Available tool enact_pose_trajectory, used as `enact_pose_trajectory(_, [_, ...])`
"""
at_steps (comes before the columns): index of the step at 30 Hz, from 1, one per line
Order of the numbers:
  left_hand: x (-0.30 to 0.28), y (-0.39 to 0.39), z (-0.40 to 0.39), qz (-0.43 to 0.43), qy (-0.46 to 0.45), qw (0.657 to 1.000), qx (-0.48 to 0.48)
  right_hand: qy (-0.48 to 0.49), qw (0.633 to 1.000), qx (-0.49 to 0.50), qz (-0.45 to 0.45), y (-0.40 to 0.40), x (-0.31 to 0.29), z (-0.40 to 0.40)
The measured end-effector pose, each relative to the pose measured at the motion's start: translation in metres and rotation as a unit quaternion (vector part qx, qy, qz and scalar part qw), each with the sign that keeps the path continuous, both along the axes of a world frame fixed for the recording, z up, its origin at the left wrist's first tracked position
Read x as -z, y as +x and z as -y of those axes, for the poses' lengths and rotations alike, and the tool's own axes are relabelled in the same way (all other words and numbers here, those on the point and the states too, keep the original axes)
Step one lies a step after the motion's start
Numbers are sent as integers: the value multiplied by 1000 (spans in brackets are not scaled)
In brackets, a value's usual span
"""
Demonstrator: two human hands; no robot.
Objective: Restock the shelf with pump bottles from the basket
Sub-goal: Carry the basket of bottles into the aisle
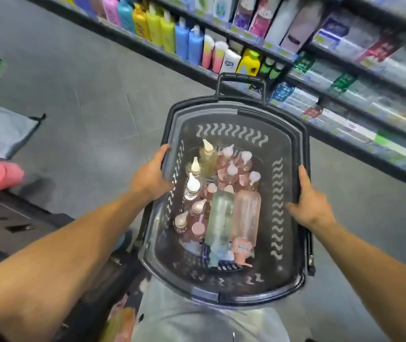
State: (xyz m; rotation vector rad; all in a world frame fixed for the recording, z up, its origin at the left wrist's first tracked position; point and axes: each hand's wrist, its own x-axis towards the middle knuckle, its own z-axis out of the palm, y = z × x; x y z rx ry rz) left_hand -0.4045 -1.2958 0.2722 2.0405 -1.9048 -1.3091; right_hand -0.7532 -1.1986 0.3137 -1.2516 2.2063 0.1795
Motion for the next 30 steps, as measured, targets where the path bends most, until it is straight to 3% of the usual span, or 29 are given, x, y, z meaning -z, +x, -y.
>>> enact_pose_trajectory(4, [4,20,61,10,-11,1000,-9,8,1000,-18,-1,16,5,76])
enact_pose_trajectory(16, [7,36,201,68,-12,984,-164,4,989,-142,50,24,46,325])
enact_pose_trajectory(21, [4,33,236,89,7,970,-225,-19,969,-241,50,29,50,420])
enact_pose_trajectory(30, [22,58,289,55,11,935,-350,-11,925,-378,23,81,52,566])
